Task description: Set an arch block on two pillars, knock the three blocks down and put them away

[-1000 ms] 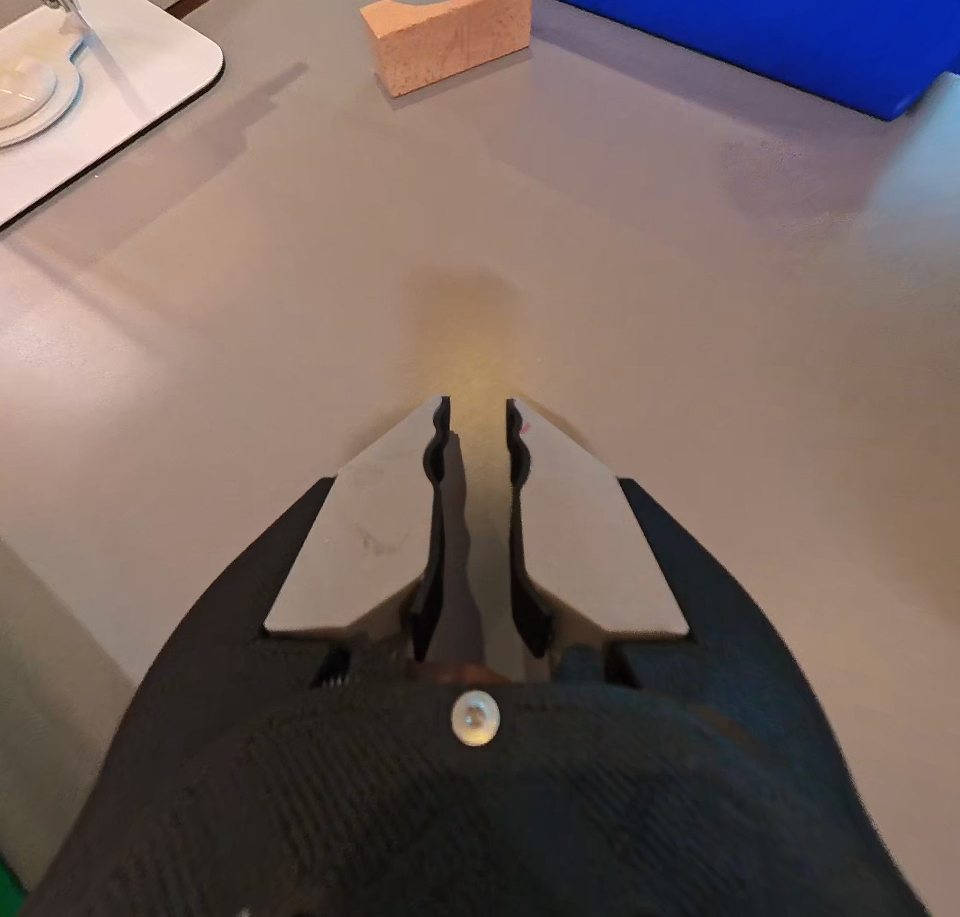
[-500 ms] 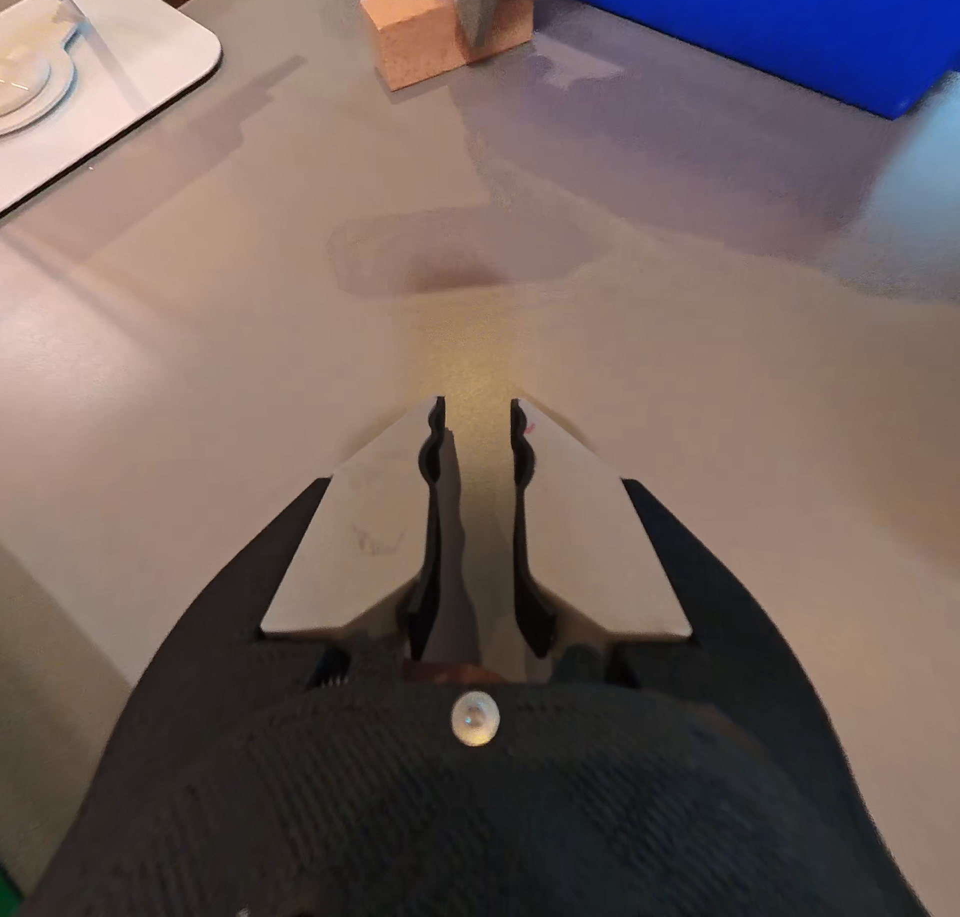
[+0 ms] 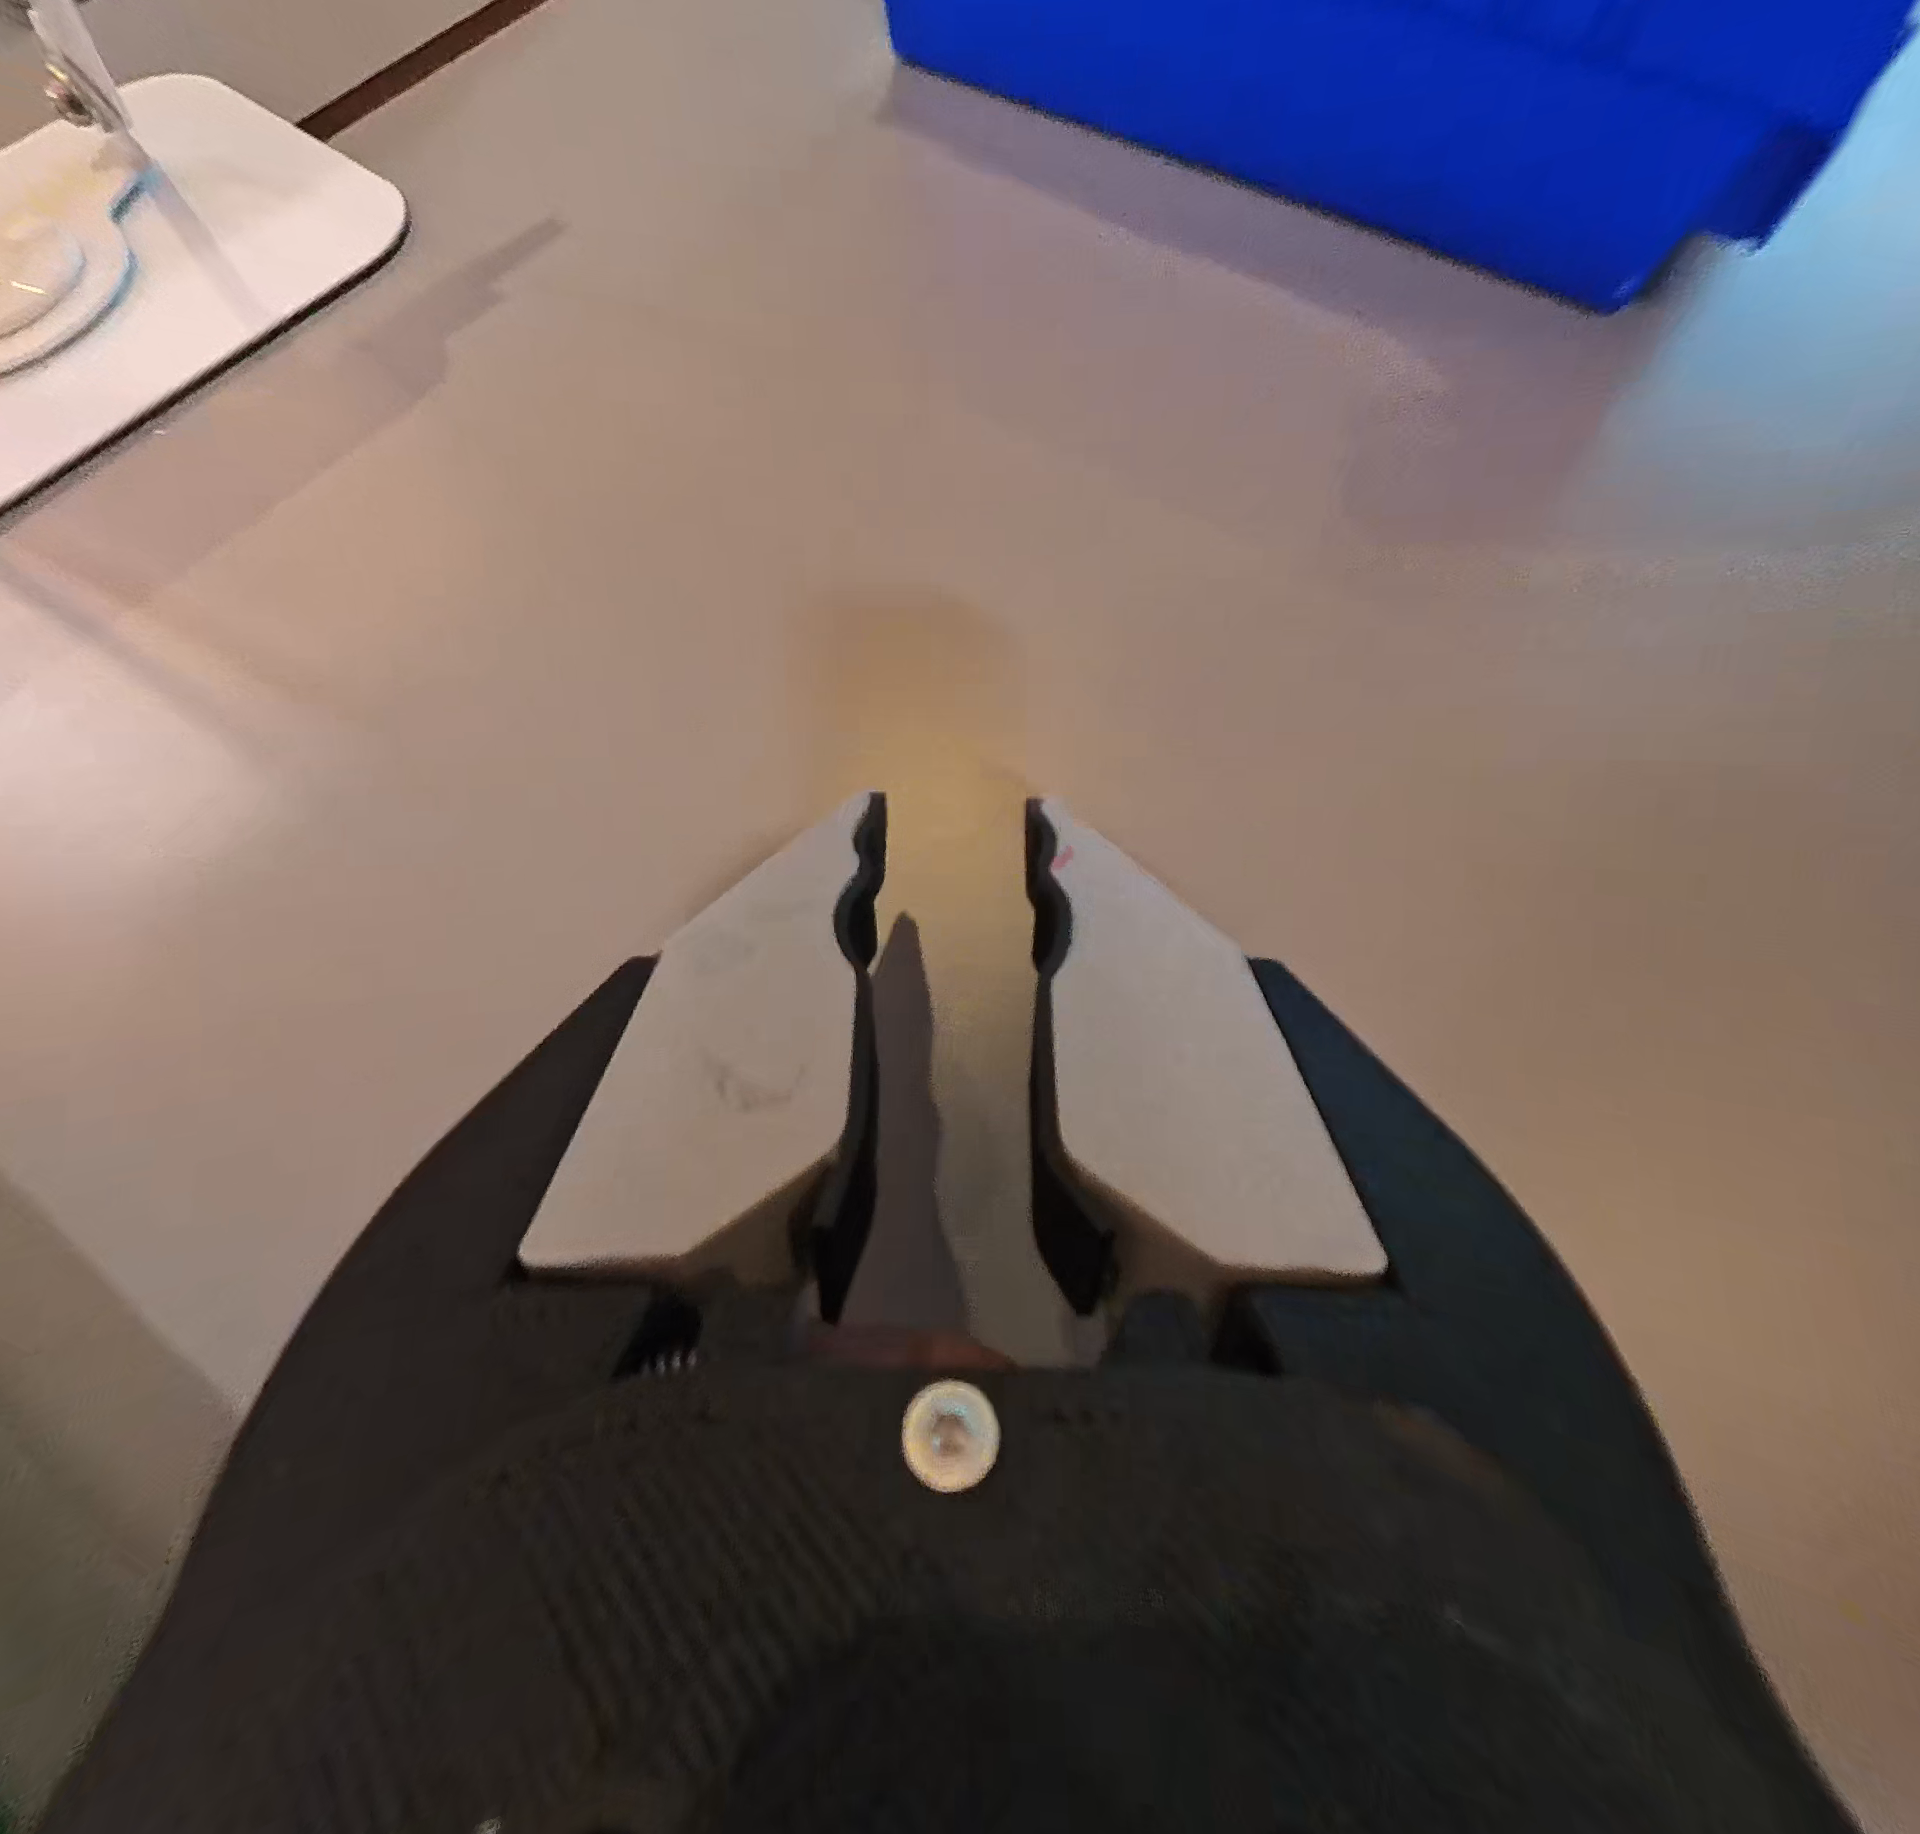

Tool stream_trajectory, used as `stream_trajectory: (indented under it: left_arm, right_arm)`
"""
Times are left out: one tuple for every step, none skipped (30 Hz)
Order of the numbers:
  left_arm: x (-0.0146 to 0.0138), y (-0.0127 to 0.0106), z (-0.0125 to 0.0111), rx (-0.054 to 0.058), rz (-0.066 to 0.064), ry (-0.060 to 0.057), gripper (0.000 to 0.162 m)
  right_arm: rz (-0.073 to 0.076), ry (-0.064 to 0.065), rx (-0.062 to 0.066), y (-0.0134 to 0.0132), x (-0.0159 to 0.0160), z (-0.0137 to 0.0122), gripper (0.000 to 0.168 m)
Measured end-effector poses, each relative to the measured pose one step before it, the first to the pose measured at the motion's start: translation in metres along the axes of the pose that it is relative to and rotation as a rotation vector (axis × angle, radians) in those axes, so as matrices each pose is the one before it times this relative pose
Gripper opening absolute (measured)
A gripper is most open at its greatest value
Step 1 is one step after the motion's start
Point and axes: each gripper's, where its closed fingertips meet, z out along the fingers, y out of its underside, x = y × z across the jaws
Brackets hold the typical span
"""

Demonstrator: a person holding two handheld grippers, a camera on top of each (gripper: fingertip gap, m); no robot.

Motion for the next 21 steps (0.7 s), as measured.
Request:
stream_trajectory:
  left_arm:
    - [0.0053, -0.0028, -0.00638, 0.0152, -0.0181, 0.0228, 0.025]
    - [0.00389, -0.00337, -0.01004, 0.0178, -0.0118, 0.0076, 0.027]
    - [0.0012, -0.00333, -0.01429, 0.0173, -0.0063, -0.0104, 0.028]
    - [-0.00161, -0.00392, -0.01874, 0.0173, -0.0001, -0.0234, 0.028]
    - [-0.00537, -0.00542, -0.02272, 0.0241, 0.0088, -0.0344, 0.028]
    - [-0.01117, -0.00643, -0.0253, 0.0275, 0.0172, -0.0509, 0.028]
    - [-0.01812, -0.00569, -0.02585, 0.0187, 0.0238, -0.0672, 0.028]
    - [-0.02335, -0.00332, -0.02435, 0.0019, 0.024, -0.0704, 0.028]
    - [-0.02557, 0.00032, -0.02097, -0.0181, 0.0195, -0.0575, 0.027]
    - [-0.02494, 0.00501, -0.01644, -0.04, 0.0171, -0.0368, 0.027]
    - [-0.02269, 0.00995, -0.01123, -0.0606, 0.0154, -0.0156, 0.03]
    - [-0.02014, 0.01441, -0.00578, -0.0778, 0.011, -0.0008, 0.035]
    - [-0.01901, 0.01722, -0.00054, -0.0886, 0.0054, -0.0004, 0.039]
    - [-0.01816, 0.01801, 0.00442, -0.092, 0.0017, -0.0059, 0.044]
    - [-0.01493, 0.0178, 0.00836, -0.0925, -0.0001, 0.0007, 0.048]
    - [-0.00996, 0.01698, 0.01118, -0.0924, -0.0022, 0.018, 0.048]
    - [-0.00629, 0.0155, 0.0128, -0.0899, -0.0066, 0.0281, 0.049]
    - [-0.00426, 0.01319, 0.01301, -0.0828, -0.0119, 0.028, 0.049]
    - [-0.00245, 0.01093, 0.0123, -0.0751, -0.0134, 0.0276, 0.05]
    - [-0.00123, 0.00867, 0.01092, -0.0666, -0.0078, 0.0238, 0.05]
    - [-0.00174, 0.00585, 0.00923, -0.0541, -0.0017, 0.0107, 0.051]
  right_arm:
    - [0.0067, -0.0218, -0.0314, 0.01554, -0.00225, 0.01442, 0.03]
    - [0.0014, 0.005, -0.0199, 0.01079, -0.00054, 0.01118, 0.036]
    - [0.0057, 0.0224, 0.0037, 0.0063, 0.00167, 0.0058, 0.042]
    - [0.0073, 0.0107, 0.04, -0.00082, -0.00022, 0.00022, 0.039]
    - [0.012, -0.0081, 0.0686, -0.00523, -0.00272, -0.00561, 0.036]
    - [0.0132, -0.0134, 0.0778, -0.00817, -0.0042, -0.00894, 0.034]
    - [0.0067, -0.0107, 0.0767, -0.00899, -0.00423, -0.01101, 0.033]
    - [-0.001, -0.0091, 0.0727, -0.00883, -0.00535, -0.01043, 0.033]
    - [-0.0087, -0.0143, 0.0642, -0.00819, -0.00717, -0.00945, 0.033]
    - [-0.0181, -0.0228, 0.0503, -0.006, -0.0093, -0.00911, 0.033]
    - [-0.0212, -0.0252, 0.035, -0.00323, -0.01044, -0.00579, 0.032]
    - [-0.0195, -0.0234, 0.0212, -0.00091, -0.01035, -0.00372, 0.033]
    - [-0.0182, -0.0197, 0.0117, 0.00083, -0.01046, -0.00289, 0.033]
    - [-0.0165, -0.0184, 0.0101, 0.00123, -0.00969, -0.0013, 0.033]
    - [-0.0104, -0.0203, 0.0121, 0.00112, -0.00952, -0.00087, 0.033]
    - [-0.0056, -0.0273, 0.0106, 0.00135, -0.00969, -0.00016, 0.034]
    - [-0.0047, -0.0277, 0.0118, 0.00109, -0.00995, -0.00094, 0.034]
    - [-0.0029, -0.0211, 0.0155, 0.00048, -0.00818, -0.00193, 0.034]
    - [-0.003, -0.0196, 0.0161, 0.00029, -0.00877, -0.00532, 0.034]
    - [-0.002, -0.0193, 0.0127, 0.00013, -0.00667, -0.00232, 0.034]
    - [-0.0031, -0.0165, 0.0071, 0.00096, -0.00561, -0.00218, 0.034]
